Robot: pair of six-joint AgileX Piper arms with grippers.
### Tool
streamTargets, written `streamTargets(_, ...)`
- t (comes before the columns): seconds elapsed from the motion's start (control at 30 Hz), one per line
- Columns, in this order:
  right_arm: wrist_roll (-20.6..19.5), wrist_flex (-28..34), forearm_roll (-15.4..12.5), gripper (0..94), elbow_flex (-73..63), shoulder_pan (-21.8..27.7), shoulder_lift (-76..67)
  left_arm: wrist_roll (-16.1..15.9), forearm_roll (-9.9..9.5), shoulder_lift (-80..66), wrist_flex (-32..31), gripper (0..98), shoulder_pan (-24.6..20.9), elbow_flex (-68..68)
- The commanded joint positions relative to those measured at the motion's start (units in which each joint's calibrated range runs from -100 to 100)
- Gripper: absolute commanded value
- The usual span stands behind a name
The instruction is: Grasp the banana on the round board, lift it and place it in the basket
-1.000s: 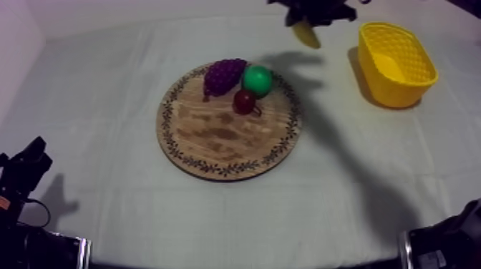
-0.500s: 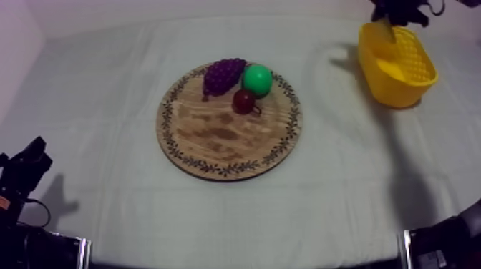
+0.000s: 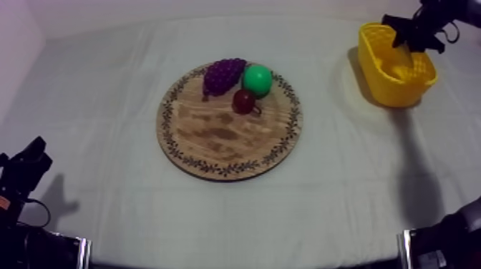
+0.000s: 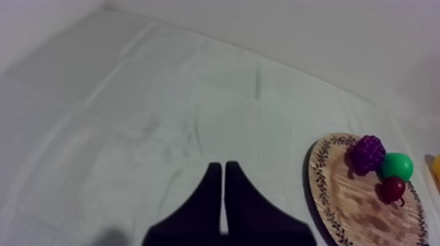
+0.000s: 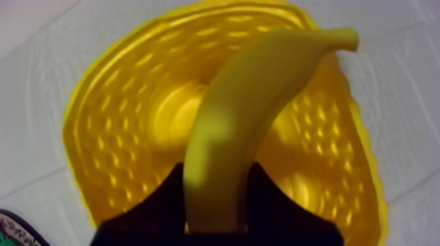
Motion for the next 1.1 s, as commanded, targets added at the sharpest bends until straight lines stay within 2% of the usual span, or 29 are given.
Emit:
streamTargets(0.0, -0.32, -0.79, 0.24, 12.7, 0.74, -0.12, 0.34, 0.00, -0.01, -0.03, 0.01, 0.1, -0.02, 0.03)
streamTargets(0.4, 0.14, -4.06, -0.15, 14.5, 0.31, -0.48, 4.50, 0.00, -0.01, -0.03, 0.01, 0.1, -0.02, 0.03)
streamTargets(0.7, -1.12, -4.58, 0.61, 28.4, 0.73, -2.08, 5.44, 0.00, -0.01, -0.03, 0.01, 0.1, -0.02, 0.03)
streamTargets(1.07, -2.91, -3.72, 1.69, 39.3, -0.26, -1.57, 4.07, 0.00, -0.01, -0.03, 0.01, 0.1, -0.02, 0.03)
